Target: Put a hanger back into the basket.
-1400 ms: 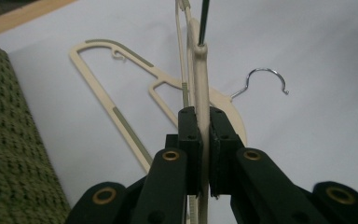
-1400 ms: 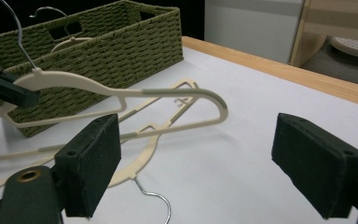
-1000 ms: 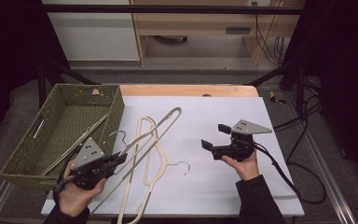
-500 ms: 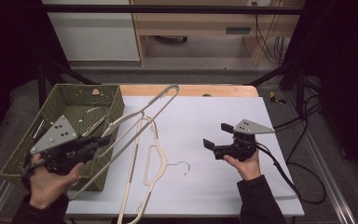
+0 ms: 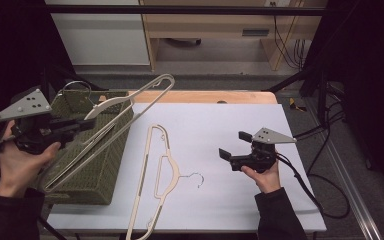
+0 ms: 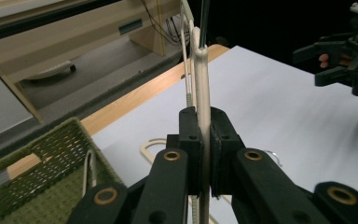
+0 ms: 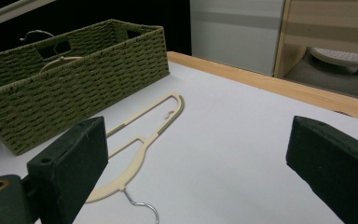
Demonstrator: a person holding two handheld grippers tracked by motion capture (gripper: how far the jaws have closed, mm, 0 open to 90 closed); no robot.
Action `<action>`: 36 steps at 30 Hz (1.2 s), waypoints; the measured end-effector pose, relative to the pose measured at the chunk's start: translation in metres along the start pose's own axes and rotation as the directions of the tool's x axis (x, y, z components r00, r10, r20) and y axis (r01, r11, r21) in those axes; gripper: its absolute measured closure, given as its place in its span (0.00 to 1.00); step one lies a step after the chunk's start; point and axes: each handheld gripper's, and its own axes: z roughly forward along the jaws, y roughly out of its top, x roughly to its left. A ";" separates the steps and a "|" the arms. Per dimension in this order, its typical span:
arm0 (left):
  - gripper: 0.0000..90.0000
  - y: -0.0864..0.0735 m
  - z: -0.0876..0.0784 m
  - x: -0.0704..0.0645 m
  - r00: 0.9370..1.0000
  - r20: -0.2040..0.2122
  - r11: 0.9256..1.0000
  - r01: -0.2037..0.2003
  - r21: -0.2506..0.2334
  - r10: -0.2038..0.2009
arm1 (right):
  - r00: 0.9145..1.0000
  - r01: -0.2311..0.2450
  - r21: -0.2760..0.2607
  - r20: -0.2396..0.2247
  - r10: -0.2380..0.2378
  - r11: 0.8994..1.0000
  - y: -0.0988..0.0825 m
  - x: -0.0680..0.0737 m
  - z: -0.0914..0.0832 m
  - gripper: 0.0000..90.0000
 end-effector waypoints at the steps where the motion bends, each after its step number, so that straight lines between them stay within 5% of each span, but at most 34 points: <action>1: 0.95 0.000 0.000 0.004 1.000 -0.007 1.000 0.002 0.005 -0.002 | 1.000 -0.002 0.000 0.001 0.002 1.000 0.000 0.000 0.000 0.06; 19: 0.95 -0.012 -0.003 0.066 0.992 -0.124 0.999 0.008 0.037 -0.003 | 1.000 0.000 0.009 -0.002 0.000 1.000 -0.001 0.000 0.002 0.05; 29: 0.95 -0.041 -0.003 0.094 0.982 -0.188 0.996 -0.006 0.093 0.024 | 1.000 0.003 0.014 -0.003 -0.003 1.000 -0.002 -0.002 0.003 0.05; 36: 0.95 -0.062 -0.001 0.109 0.977 -0.211 0.993 0.023 0.113 0.001 | 1.000 0.010 0.017 -0.003 -0.010 1.000 -0.002 -0.003 0.002 0.04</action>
